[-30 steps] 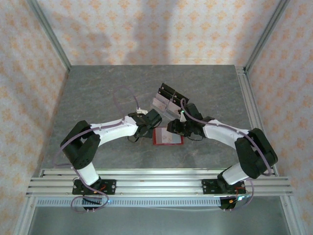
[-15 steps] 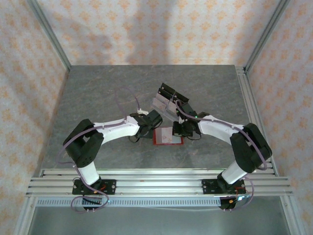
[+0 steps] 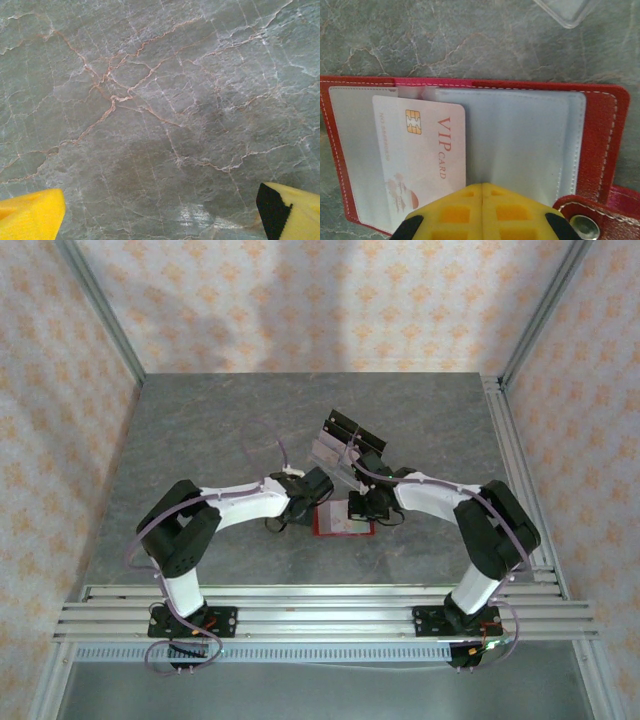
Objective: Put the credit cards into the card holder
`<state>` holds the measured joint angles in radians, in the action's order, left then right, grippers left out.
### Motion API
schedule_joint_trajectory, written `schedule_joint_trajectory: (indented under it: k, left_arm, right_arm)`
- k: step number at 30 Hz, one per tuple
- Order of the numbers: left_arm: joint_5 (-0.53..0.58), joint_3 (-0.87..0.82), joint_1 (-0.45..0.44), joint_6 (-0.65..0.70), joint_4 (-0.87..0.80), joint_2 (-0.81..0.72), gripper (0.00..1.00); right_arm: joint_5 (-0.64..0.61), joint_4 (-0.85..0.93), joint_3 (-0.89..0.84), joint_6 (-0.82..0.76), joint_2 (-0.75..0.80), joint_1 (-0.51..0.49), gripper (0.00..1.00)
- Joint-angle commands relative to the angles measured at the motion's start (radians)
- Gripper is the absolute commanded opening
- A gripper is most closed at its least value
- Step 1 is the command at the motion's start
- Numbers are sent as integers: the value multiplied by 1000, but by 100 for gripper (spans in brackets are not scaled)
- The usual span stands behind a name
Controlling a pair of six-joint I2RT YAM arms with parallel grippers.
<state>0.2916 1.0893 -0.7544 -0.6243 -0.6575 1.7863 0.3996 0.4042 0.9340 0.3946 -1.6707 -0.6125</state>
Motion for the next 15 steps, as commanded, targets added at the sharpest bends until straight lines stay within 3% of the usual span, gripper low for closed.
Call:
schedule_joint_trajectory:
  k: [1,15]
  left_arm:
    - [3,-7,4,-5,15,24,100]
    - [-7,-2,4,-3,28,42,100]
  right_arm:
    - [-4,6,32,-11,-16,-13,5]
    - [17,-1,75,-2,-46,-48,5]
